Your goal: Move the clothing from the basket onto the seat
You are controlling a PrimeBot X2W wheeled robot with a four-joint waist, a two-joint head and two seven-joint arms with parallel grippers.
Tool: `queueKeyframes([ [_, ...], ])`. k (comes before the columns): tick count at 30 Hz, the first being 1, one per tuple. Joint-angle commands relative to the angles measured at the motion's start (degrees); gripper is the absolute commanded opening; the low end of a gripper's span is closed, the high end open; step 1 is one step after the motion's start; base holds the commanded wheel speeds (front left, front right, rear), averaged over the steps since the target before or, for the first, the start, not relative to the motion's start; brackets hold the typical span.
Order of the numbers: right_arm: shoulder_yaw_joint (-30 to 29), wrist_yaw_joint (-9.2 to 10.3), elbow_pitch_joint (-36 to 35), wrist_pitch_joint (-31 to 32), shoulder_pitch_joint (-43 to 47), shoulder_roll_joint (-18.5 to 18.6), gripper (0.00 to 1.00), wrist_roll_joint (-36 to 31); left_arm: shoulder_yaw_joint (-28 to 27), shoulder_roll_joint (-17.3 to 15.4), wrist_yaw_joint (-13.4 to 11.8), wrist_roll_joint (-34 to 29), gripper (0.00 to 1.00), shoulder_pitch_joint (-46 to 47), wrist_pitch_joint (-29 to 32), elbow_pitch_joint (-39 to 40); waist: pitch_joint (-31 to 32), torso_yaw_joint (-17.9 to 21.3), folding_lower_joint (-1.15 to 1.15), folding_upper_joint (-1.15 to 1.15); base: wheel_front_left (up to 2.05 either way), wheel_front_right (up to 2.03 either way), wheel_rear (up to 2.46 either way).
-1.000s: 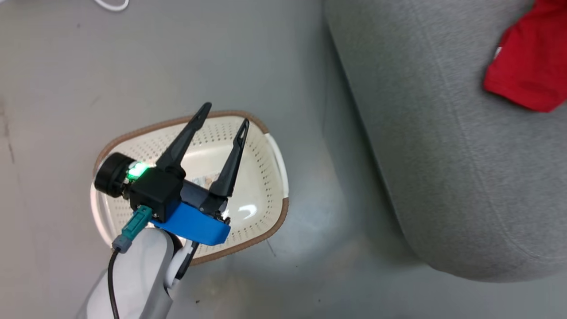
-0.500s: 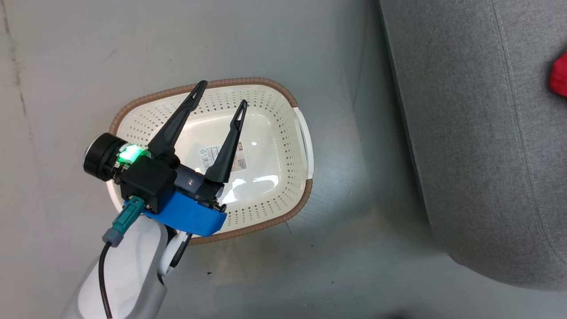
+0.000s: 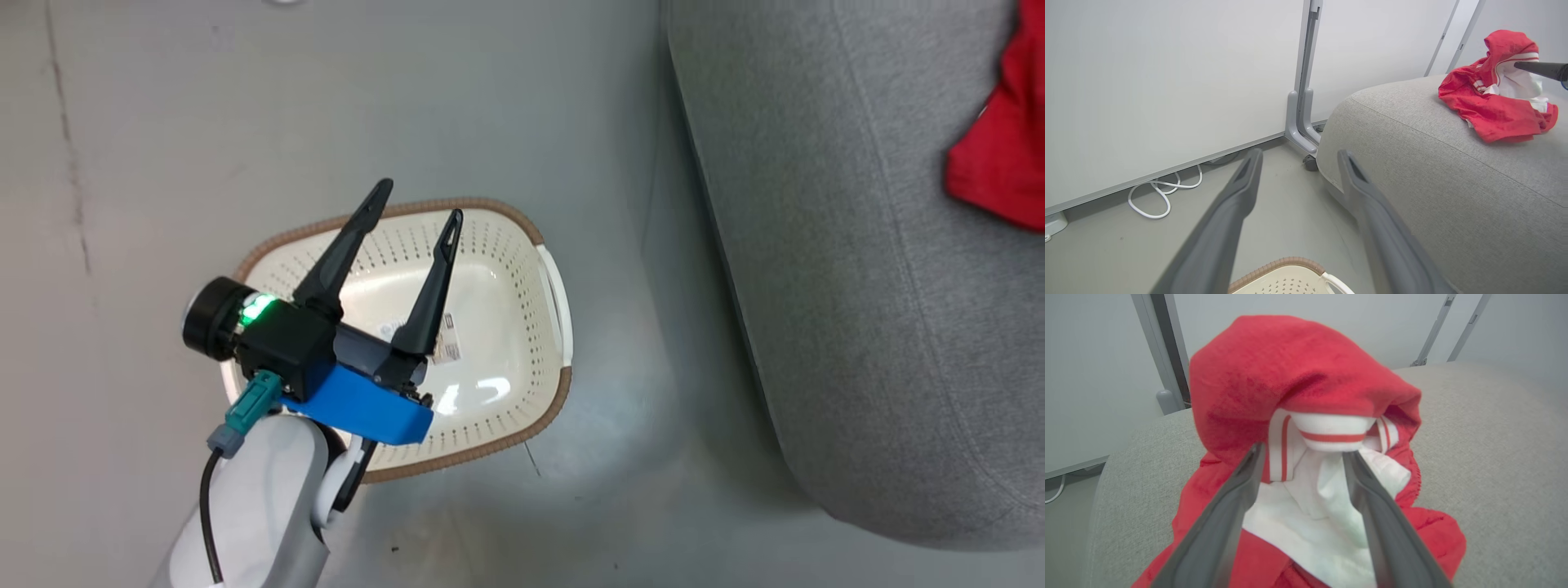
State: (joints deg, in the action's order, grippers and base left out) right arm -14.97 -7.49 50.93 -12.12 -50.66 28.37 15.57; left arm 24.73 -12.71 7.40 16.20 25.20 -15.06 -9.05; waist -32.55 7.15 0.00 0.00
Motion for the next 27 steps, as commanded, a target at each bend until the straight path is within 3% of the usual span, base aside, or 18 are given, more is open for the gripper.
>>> queueKeyframes([
  [1,0.6,-0.01,0.0,0.0,1.2,-0.3,1.0,-0.6,0.0,0.2,0.0,0.3,1.0,-0.8,-0.2,-0.5,2.8,-0.5,0.0,0.0,0.0,0.0,0.0],
  [13,9.2,-0.01,-4.9,0.3,10.7,-3.4,1.0,-0.4,-1.9,2.9,0.0,3.2,1.0,-9.1,-0.2,-3.7,15.4,-1.7,0.0,0.0,0.0,0.0,0.0],
  [27,16.6,-0.01,-19.6,0.9,26.4,-9.1,1.0,1.5,-9.5,5.8,0.0,1.9,1.0,-18.8,-0.2,-7.2,26.9,-4.0,0.0,0.0,0.0,0.0,0.0],
])
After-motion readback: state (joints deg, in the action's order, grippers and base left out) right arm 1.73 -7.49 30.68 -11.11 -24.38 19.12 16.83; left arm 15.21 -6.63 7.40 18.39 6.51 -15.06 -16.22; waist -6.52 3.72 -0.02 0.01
